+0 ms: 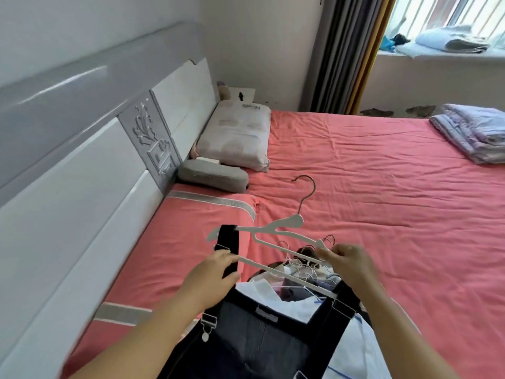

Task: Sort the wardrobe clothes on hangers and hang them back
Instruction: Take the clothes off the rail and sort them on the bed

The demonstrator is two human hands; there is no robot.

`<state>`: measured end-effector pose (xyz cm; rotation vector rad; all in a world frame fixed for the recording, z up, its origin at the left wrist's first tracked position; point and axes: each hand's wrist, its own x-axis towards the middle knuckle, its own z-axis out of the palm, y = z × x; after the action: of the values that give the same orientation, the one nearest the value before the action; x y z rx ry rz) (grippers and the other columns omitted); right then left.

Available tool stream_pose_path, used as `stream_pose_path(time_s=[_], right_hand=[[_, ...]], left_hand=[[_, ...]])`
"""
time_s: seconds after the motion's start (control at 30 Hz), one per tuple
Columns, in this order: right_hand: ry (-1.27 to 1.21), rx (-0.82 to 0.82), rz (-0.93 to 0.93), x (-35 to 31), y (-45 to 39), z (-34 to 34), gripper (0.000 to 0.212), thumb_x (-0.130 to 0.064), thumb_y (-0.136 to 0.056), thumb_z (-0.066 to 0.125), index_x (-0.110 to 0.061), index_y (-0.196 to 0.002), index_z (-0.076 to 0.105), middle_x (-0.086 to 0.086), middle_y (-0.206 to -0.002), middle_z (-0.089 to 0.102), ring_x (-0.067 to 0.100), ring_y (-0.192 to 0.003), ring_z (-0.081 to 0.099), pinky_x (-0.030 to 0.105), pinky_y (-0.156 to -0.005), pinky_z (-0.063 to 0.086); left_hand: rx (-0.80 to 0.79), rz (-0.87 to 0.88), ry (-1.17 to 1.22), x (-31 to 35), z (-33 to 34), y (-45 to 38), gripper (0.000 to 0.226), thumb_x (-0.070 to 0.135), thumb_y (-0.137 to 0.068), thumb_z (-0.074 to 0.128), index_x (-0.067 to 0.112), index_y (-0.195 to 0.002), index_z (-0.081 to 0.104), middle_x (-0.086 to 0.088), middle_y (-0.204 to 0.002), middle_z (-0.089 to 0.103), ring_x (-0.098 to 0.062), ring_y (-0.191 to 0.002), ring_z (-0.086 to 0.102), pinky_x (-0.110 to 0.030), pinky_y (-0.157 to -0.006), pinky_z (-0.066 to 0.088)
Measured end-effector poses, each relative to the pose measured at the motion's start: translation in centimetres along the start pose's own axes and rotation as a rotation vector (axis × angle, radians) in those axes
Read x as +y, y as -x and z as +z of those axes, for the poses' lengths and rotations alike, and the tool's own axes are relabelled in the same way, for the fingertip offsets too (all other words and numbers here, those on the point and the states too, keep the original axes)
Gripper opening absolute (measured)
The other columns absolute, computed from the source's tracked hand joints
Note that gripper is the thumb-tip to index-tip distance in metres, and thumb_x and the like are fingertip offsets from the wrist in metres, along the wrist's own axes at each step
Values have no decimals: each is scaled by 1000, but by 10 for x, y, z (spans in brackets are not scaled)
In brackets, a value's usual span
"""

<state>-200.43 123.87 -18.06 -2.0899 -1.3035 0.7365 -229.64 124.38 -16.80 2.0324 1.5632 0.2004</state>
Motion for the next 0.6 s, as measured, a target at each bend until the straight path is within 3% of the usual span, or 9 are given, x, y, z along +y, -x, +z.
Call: stream_pose_path(time_s=[0.13,0.3,0.4,0.5,0.53,0.6], right_hand=[[16,-7,64,42,-24,24,47,-48,-78,71,-7,-59,56,-2,-47,47,14,-48,41,29,-52,29],[88,-54,83,64,-31,42,26,-33,-78,74,-12,-67,62,-4,-51,49,11,-51,44,28,-50,28],[54,-137,107,83,-35,53,19,-27,-71,79,-20,-72,62,-4,-63,58,19,-65,55,40,-66,47],[114,-188,58,88,-30,62,44,-23,-68,82,-20,-107,62,-2,-102,60,19,-98,56,41,-89,47],[143,-176,29,84,-26,64,54,-23,-68,82,-17,-117,59,-3,-108,56,19,-104,54,39,-93,44],[138,-180,-16,68,-16,70,53,-23,-71,81,-17,-119,58,-4,-108,53,16,-104,53,32,-90,42]], left_hand=[[-74,-38,23,-11,30,-19,43,30,-93,53,20,-135,50,6,-143,42,-9,-128,41,-19,-101,31],[-117,-91,55,-27,52,-30,41,31,-94,52,21,-134,50,8,-140,44,-7,-125,44,-21,-102,34],[-123,-101,63,-33,56,-33,40,30,-94,53,21,-133,51,8,-138,46,-8,-124,44,-21,-102,34],[-108,-97,82,-38,55,-33,40,30,-93,54,21,-131,53,6,-137,48,-9,-122,46,-23,-101,35],[-101,-94,85,-38,54,-31,39,30,-93,54,21,-131,53,6,-136,49,-9,-122,46,-23,-101,35],[-85,-92,90,-40,49,-25,39,31,-92,54,21,-130,54,6,-136,49,-9,-121,47,-23,-99,35]])
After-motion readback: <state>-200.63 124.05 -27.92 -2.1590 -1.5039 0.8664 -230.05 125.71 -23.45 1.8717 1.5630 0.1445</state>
